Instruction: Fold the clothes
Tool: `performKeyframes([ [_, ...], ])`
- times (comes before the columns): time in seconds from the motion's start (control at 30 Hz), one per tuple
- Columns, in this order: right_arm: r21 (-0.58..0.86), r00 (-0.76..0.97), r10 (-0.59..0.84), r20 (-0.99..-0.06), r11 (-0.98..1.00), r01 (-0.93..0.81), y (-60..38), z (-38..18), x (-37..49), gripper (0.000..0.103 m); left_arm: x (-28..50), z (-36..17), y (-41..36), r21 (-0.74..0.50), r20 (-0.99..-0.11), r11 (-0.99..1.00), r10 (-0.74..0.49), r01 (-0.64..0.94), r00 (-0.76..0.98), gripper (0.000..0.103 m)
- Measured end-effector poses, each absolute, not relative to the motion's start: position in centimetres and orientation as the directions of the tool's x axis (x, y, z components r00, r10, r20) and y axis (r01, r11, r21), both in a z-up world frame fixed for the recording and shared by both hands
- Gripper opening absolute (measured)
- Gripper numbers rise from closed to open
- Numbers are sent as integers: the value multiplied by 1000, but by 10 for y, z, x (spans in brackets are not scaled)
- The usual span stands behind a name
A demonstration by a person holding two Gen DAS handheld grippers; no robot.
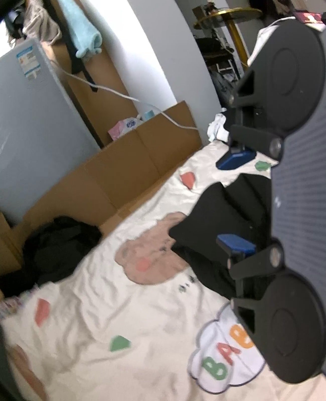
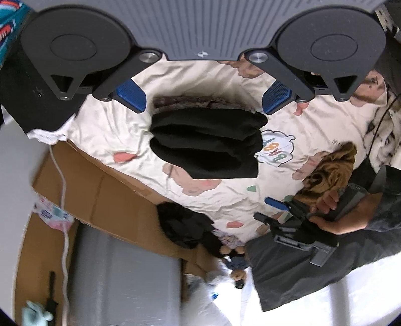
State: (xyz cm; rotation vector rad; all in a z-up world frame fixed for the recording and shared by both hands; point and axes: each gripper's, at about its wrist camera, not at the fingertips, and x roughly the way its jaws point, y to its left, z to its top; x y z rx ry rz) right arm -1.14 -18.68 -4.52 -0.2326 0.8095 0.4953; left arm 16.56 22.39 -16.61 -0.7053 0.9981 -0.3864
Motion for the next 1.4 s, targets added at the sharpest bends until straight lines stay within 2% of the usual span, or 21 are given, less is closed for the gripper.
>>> performKeyframes([
  [0.2,-103,541,309,-782,793,-601,-142,-63,-3,79,151,-200,227,-697,-621,717,-621,26,479,53],
  [0.33,-111,527,308,-792,776,-621,-119,-76,7,75,141,-214,233,-694,-620,719,-626,41,473,53],
  [0.53,-190,514,294,-806,694,-694,-76,-109,13,75,122,-238,233,-720,-612,693,-665,46,428,53],
  [0.83,-225,514,268,-815,671,-707,-48,-141,21,75,95,-294,213,-784,-595,619,-726,-50,344,53],
  [0.93,-218,513,266,-816,680,-700,-47,-144,21,75,96,-301,207,-761,-618,648,-709,-31,339,57],
  [1.1,-210,509,266,-818,686,-696,-51,-149,18,75,97,-312,198,-706,-666,708,-669,7,330,57],
  [1.4,-189,513,265,-817,716,-672,-60,-154,21,75,100,-304,181,-594,-688,781,-617,191,382,57],
])
